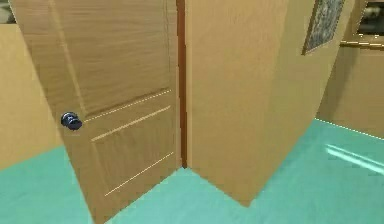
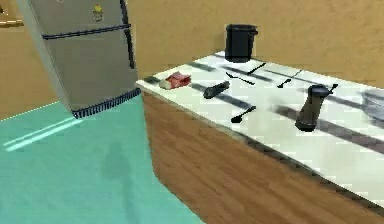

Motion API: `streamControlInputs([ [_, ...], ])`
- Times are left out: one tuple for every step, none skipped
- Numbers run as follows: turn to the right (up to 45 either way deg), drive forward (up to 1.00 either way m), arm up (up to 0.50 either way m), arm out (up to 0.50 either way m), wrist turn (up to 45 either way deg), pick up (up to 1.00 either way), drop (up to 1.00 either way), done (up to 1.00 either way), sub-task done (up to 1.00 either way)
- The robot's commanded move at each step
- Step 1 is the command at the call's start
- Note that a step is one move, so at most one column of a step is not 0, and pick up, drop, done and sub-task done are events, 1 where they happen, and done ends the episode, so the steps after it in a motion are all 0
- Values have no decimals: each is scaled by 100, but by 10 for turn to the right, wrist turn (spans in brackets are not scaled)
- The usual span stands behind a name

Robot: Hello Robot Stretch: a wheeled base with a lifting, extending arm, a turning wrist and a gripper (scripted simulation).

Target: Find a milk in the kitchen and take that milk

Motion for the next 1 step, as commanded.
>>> streamControlInputs([
  [450, 0, 0, 0, 0, 0, 0, 0, 0],
])
